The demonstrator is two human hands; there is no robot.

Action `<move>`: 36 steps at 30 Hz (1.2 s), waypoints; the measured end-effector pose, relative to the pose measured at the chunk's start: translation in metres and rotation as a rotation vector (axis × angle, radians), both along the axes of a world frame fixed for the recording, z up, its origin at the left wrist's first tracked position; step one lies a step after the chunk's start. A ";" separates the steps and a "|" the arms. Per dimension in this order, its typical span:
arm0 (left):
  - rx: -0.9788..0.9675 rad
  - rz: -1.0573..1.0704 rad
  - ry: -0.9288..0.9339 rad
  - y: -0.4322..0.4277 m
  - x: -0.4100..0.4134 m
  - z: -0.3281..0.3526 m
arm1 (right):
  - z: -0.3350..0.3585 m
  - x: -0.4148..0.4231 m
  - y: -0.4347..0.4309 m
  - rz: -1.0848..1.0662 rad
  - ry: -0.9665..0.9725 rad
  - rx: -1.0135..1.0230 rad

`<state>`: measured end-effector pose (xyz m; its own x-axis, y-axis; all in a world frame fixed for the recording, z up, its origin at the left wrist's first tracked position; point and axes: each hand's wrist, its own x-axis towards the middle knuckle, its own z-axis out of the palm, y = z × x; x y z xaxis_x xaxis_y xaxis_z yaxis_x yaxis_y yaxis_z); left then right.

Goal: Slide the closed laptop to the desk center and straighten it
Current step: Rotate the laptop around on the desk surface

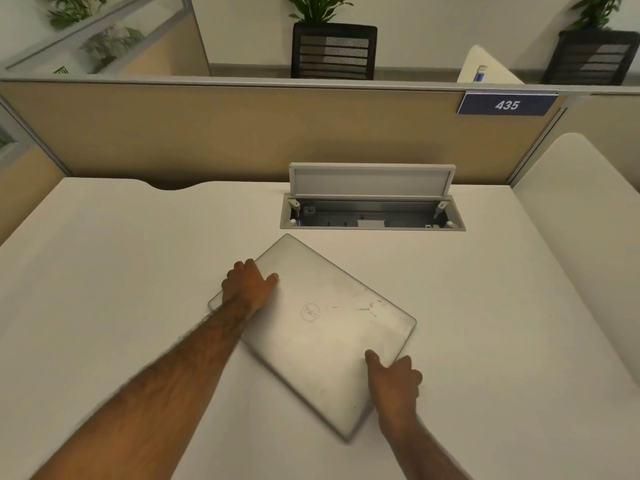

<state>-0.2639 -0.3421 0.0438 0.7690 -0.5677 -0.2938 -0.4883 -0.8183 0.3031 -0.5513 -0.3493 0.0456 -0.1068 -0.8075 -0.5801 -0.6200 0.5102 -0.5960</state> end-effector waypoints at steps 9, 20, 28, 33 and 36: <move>-0.014 -0.010 0.048 0.000 0.016 -0.002 | -0.003 0.007 0.005 -0.124 -0.103 0.029; -0.152 0.069 0.154 0.007 0.023 -0.002 | -0.006 0.006 -0.002 -0.185 -0.136 0.005; -0.246 0.130 0.194 0.021 0.019 0.003 | -0.006 -0.003 -0.007 -0.145 -0.154 -0.055; -0.336 0.201 0.208 0.028 0.011 0.003 | 0.006 -0.012 -0.033 -0.073 -0.129 -0.160; -0.384 0.245 0.227 0.032 0.001 0.003 | 0.013 -0.018 -0.055 -0.031 -0.128 -0.210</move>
